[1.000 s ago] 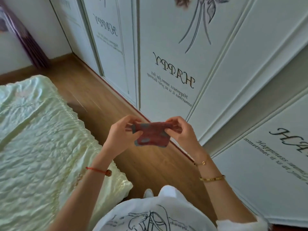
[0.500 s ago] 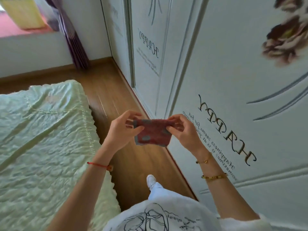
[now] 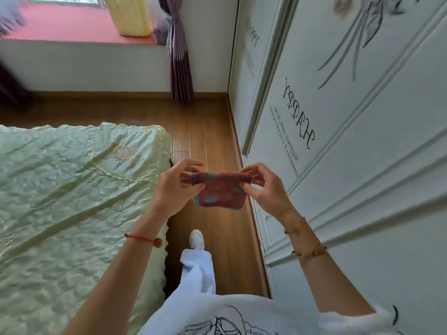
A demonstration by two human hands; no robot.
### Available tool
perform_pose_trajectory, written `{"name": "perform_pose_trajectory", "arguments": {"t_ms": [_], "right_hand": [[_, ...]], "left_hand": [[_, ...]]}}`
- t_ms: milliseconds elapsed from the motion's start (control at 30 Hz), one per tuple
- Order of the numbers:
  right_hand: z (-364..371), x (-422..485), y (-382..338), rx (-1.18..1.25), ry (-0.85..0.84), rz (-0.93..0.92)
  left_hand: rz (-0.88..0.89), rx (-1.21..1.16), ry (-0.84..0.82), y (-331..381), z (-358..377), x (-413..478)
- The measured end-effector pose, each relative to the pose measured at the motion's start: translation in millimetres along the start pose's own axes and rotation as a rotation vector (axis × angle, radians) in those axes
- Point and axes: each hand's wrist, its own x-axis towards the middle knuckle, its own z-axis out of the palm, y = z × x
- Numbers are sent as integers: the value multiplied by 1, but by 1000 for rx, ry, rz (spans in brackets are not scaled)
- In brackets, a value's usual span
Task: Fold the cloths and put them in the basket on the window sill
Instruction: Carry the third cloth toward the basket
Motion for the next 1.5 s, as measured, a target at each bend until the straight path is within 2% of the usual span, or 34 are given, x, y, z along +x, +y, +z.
{"name": "perform_pose_trajectory", "arguments": {"t_ms": [367, 567, 800, 1067, 1267, 1500], "right_hand": [[44, 305, -23, -26, -54, -86], [60, 448, -17, -14, -83, -90], [72, 642, -3, 50, -141, -121], [98, 865, -25, 250, -288, -59], [152, 1006, -44, 314, -352, -43], [245, 1170, -62, 327, -306, -107]], "left_hand": [[2, 85, 88, -68, -91, 274], [-25, 69, 121, -101, -117, 403], [-95, -105, 181, -145, -142, 568], [-147, -210, 377, -169, -197, 742], [-256, -346, 532, -213, -246, 849], [-294, -487, 613, -284, -332, 987]]}}
